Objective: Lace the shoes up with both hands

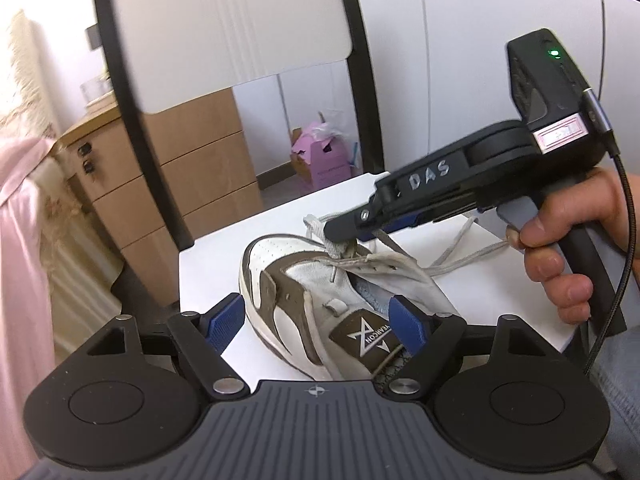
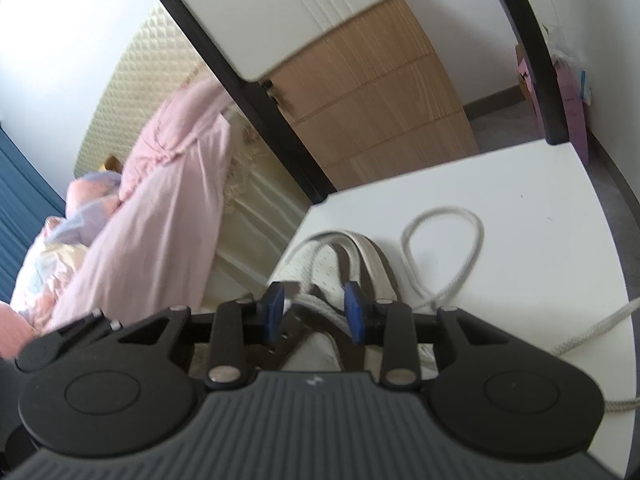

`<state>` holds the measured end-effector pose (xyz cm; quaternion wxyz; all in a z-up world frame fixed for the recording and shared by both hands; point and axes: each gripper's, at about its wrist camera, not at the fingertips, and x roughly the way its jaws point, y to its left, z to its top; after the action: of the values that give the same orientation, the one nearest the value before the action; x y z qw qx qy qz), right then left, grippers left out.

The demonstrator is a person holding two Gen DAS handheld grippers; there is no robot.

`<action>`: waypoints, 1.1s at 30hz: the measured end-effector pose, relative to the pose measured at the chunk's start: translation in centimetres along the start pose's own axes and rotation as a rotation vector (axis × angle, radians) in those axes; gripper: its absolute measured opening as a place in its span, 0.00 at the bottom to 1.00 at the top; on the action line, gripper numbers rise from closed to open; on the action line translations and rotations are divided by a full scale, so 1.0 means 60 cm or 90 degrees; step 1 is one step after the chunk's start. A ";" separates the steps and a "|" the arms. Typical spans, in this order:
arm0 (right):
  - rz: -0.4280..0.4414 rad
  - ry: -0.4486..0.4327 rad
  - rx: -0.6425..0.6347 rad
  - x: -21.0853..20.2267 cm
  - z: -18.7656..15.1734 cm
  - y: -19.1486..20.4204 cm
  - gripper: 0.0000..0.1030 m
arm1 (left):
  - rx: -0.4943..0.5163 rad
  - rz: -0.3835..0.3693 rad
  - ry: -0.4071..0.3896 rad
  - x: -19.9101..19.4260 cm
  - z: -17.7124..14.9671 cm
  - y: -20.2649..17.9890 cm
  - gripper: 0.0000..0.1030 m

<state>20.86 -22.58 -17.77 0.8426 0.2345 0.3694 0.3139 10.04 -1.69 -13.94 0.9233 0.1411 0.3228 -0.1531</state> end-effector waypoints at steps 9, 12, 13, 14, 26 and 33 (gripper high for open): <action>-0.015 -0.016 0.006 0.002 0.020 -0.022 0.34 | -0.008 0.043 0.002 -0.002 -0.006 -0.017 0.79; -0.027 -0.016 -0.018 0.007 0.021 -0.014 0.34 | -0.003 0.050 0.006 0.004 -0.007 -0.022 0.68; -0.030 -0.017 -0.031 0.007 0.022 -0.009 0.34 | -0.002 0.053 0.009 0.007 -0.008 -0.023 0.65; -0.033 -0.017 -0.045 0.006 0.023 -0.003 0.34 | -0.004 0.055 0.015 0.011 -0.008 -0.022 0.59; -0.053 0.062 -0.345 0.015 0.038 0.093 0.33 | -0.098 0.021 0.016 0.017 -0.014 0.014 0.38; -0.050 0.227 -0.615 0.050 0.045 0.164 0.32 | -0.145 -0.029 0.001 0.022 -0.027 0.042 0.27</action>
<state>21.04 -14.09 -11.36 0.7898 -0.2527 0.3288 0.4520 11.07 0.96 -15.63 0.9294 0.0277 0.3417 -0.1364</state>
